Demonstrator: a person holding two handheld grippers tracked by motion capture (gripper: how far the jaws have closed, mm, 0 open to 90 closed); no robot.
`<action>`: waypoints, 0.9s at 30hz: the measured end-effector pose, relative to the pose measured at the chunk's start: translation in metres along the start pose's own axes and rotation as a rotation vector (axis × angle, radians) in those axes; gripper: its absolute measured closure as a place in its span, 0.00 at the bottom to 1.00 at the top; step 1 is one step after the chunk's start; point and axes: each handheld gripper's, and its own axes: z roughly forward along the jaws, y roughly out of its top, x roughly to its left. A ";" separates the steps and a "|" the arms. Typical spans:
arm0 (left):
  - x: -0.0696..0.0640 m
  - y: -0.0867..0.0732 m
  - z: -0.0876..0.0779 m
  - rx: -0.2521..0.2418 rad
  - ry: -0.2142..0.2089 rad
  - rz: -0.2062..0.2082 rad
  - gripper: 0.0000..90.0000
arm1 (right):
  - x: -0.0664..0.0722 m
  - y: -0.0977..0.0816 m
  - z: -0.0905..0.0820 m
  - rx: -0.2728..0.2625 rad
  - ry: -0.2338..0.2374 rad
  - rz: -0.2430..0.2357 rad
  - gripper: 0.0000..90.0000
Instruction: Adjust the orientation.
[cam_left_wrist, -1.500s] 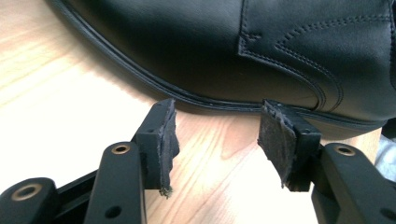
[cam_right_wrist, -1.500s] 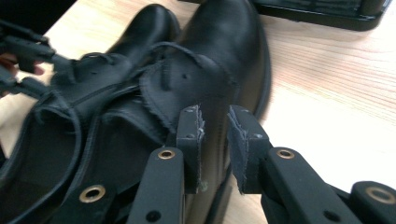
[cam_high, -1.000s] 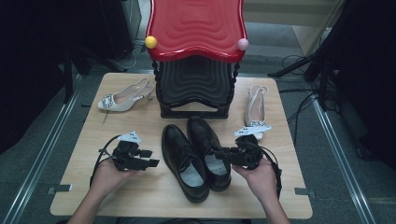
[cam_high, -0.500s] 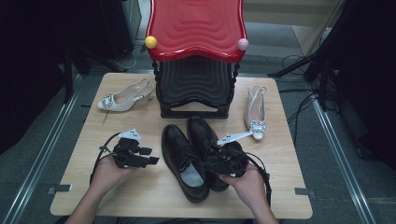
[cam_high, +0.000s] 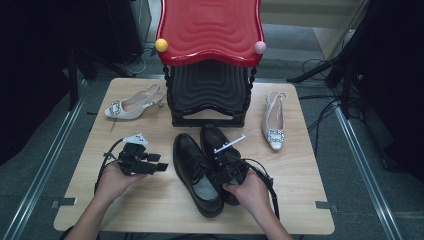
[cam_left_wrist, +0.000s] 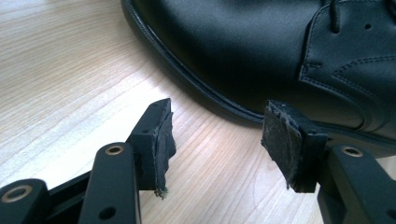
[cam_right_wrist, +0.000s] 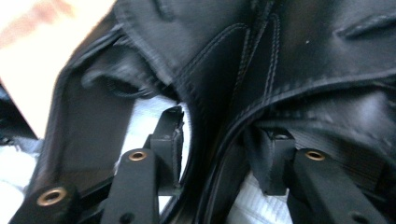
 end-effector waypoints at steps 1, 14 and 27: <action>0.001 0.000 0.000 0.000 0.000 0.000 0.48 | 0.002 0.001 0.000 0.009 -0.014 -0.003 0.69; 0.007 0.001 -0.003 -0.003 0.038 -0.002 0.48 | -0.015 0.004 0.001 0.036 0.035 0.074 0.91; 0.009 0.000 -0.003 -0.001 0.048 -0.005 0.48 | -0.038 -0.003 -0.036 -0.031 0.189 0.118 0.93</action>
